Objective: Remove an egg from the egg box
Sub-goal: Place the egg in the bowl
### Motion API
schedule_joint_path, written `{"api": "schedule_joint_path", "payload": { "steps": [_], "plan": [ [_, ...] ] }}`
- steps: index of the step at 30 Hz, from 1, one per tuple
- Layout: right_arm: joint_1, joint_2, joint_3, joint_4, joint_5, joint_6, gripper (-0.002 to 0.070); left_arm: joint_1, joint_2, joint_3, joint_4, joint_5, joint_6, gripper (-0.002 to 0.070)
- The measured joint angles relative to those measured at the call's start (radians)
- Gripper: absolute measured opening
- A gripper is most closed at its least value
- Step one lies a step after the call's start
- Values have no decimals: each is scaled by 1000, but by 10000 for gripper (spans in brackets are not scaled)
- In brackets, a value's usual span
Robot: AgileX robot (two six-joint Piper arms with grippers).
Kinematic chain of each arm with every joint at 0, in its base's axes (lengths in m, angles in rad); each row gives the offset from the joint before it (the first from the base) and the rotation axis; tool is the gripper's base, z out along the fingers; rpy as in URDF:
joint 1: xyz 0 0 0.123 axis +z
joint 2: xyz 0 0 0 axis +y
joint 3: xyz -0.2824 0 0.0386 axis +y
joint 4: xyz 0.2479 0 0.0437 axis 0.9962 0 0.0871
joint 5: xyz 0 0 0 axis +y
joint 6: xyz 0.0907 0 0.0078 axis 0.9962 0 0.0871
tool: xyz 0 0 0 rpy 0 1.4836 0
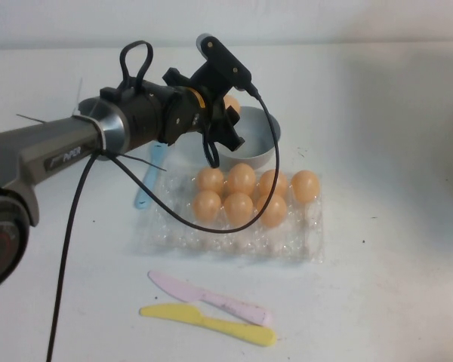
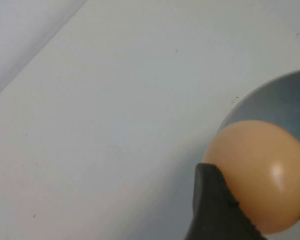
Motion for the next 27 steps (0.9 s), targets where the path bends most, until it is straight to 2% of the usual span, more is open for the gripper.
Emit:
{"api": "schedule_joint_path", "payload": {
  "steps": [5,13,20,27],
  "plan": [
    [0,0,0,0,0,0,-17,0,1,-11,-2,19,-69,309],
    [0,0,0,0,0,0,-17,0,5,-13,-19,41,-79,309],
    [0,0,0,0,0,0,-17,0,19,-13,-21,44,-79,391],
    [0,0,0,0,0,0,-17,-2,3,-13,26,71,-79,400]
  ]
}}
